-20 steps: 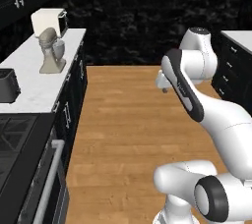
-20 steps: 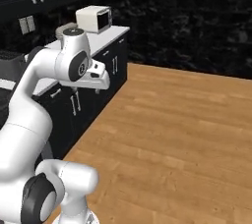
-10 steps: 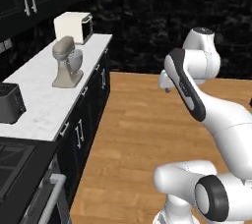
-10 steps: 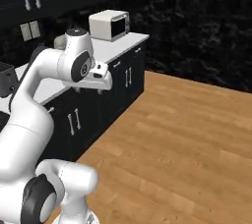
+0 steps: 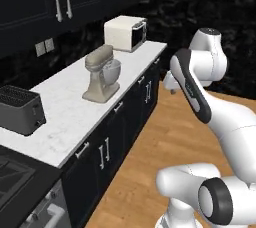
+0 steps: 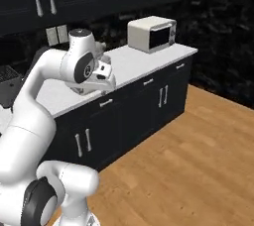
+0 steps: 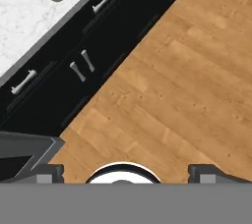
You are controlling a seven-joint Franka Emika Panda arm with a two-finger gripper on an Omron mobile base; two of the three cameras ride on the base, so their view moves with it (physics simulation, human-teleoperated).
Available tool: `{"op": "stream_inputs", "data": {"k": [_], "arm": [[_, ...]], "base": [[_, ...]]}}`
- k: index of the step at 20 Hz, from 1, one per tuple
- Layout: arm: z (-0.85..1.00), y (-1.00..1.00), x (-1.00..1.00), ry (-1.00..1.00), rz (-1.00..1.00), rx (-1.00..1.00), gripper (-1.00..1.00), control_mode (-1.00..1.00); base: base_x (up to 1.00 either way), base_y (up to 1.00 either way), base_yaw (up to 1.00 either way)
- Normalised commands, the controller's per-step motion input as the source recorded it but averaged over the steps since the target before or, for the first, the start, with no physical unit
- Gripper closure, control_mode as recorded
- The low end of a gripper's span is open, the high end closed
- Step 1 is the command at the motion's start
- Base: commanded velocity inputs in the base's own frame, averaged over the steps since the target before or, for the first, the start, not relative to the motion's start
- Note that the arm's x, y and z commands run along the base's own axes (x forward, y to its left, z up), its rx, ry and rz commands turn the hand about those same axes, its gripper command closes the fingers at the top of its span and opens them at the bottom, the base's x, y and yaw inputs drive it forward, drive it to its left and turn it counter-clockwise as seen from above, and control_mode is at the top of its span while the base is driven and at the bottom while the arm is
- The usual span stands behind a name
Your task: Navigate to the toaster.
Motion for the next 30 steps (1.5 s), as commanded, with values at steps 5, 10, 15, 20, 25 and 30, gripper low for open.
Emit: {"op": "stream_inputs", "data": {"k": [5,10,15,20,25,30], "arm": [[0.0,0.0,0.0,0.0,0.0,0.0,-1.0,1.0],[0.0,0.0,0.0,0.0,0.0,0.0,-1.0,1.0],[0.0,0.0,0.0,0.0,0.0,0.0,-1.0,1.0],[0.0,0.0,0.0,0.0,0.0,0.0,-1.0,1.0],[0.0,0.0,0.0,0.0,0.0,0.0,-1.0,1.0],[0.0,0.0,0.0,0.0,0.0,0.0,-1.0,1.0]], "base": [[0.72,-0.15,0.75],[0.56,-0.17,0.82],[0.44,-0.25,0.81],[0.59,-0.28,0.61],[0.7,-0.11,0.44],[0.75,-0.12,0.17]]}}
